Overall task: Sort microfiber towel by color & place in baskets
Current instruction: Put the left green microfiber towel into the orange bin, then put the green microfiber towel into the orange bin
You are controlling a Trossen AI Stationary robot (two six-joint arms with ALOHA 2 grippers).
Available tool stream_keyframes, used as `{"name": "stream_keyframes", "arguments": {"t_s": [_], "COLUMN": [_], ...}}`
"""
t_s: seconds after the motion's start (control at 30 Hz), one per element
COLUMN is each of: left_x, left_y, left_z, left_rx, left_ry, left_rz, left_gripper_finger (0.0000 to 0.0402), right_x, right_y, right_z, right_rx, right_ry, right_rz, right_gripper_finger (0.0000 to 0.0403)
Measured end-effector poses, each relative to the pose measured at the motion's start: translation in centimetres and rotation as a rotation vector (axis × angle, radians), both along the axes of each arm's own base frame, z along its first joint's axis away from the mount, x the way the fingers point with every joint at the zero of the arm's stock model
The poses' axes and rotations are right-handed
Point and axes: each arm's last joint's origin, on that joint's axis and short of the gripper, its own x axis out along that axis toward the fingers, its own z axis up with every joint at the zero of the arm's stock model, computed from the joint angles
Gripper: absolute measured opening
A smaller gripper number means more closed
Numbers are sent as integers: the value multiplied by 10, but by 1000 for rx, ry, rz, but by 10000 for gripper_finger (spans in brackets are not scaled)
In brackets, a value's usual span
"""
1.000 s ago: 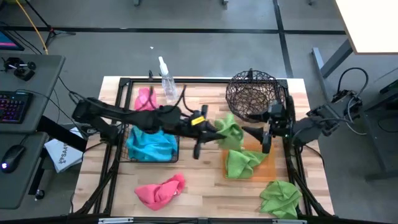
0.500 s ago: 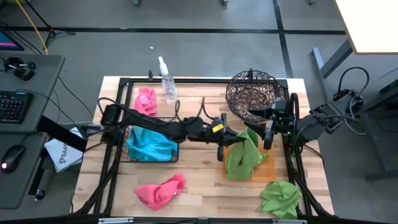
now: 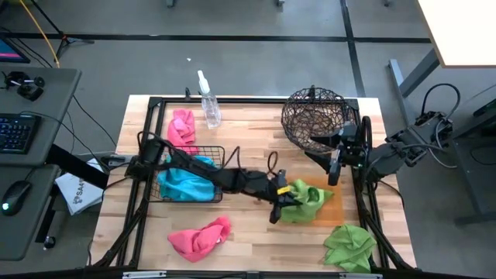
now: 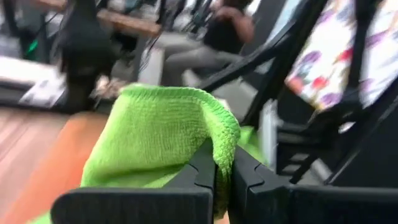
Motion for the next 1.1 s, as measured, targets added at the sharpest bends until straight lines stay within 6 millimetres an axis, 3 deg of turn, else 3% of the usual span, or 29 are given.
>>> {"name": "stream_keyframes", "arguments": {"t_s": [0.27,0.5,0.87,0.97,1.1], "left_x": [6,6,15,13,-8], "left_y": [-2,4,13,22,41], "left_z": [-51,-51,0,21,51], "left_rx": [-54,-38,56,99,166], "left_ry": [152,204,296,340,461], "left_rz": [49,20,-42,-52,-64], "left_gripper_finger": [4,64,231,260,274], "right_x": [0,0,-1,-5,-11], "right_y": [0,0,-1,-3,-6], "right_z": [0,-1,-4,-12,-26], "right_rx": [13,27,23,40,100], "right_ry": [-5,-3,29,89,198], "right_rz": [-19,-9,-5,-28,-79], "right_gripper_finger": [247,247,247,247,247]}}
